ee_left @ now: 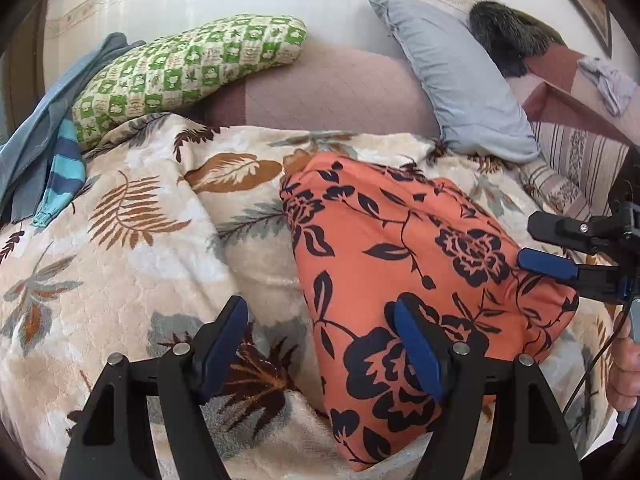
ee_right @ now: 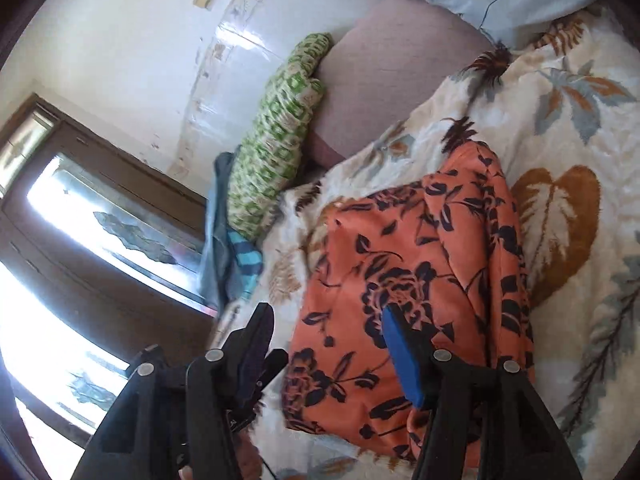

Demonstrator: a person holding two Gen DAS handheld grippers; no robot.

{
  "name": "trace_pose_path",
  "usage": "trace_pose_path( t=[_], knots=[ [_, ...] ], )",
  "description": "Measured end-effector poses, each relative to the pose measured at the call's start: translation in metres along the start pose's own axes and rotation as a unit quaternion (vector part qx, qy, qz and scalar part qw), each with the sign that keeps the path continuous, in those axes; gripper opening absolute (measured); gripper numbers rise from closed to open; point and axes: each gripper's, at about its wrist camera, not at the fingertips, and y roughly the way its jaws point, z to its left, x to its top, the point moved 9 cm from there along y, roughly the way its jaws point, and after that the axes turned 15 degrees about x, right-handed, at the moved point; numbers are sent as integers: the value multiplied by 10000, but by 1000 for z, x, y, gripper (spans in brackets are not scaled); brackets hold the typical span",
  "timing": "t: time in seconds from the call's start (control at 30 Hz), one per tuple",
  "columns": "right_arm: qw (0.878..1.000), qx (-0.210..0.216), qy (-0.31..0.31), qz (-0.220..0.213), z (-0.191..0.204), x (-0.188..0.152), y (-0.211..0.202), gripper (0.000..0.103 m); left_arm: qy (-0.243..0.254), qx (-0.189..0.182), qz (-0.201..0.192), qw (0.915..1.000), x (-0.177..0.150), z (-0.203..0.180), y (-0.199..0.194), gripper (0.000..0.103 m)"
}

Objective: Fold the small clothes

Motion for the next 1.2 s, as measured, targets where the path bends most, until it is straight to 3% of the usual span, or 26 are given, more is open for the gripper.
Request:
trace_pose_path(
  t=[0.07,0.13,0.23,0.4,0.5,0.57,0.67,0.8,0.9,1.0,1.07,1.13,1.2],
  knots=[
    [9979,-612,156,138,-32,-12,-2,56,495,222,127,9984,-11,-6,10,77],
    [9956,-842,349,222,-61,-19,-5,21,709,317,138,9969,-19,-9,14,78],
    [9959,-749,448,257,-76,-18,-9,5,889,366,77,9953,-19,-11,12,78],
    [9938,-1007,-44,473,-73,-22,-8,5,711,219,256,9969,-20,-8,14,78],
    [9920,-1152,132,497,-67,-14,-8,4,299,-5,294,9991,-15,-4,9,77],
    [9920,-1193,54,416,-52,-2,-7,10,170,-42,226,9996,-10,-3,4,77],
    [9912,-1179,-571,192,-18,23,1,11,96,-187,3,9998,-3,-8,-6,77],
    [9910,-1141,-668,215,-8,47,32,11,395,-415,-191,9982,-2,-28,-16,77],
    [9885,-1380,-482,381,-32,56,59,11,718,-294,142,9969,-17,-37,-2,78],
    [9827,-1783,-71,505,-79,57,74,9,375,-548,562,9962,-25,-30,13,90],
    [9863,-1581,331,325,-97,60,74,4,221,-775,860,9930,-28,-27,20,91],
    [9870,-1502,561,115,-97,65,66,4,71,-882,1048,9906,-30,-25,21,91],
    [9850,-1712,176,-82,-81,74,60,11,11,-871,1102,9901,-33,-24,20,91]
  ],
)
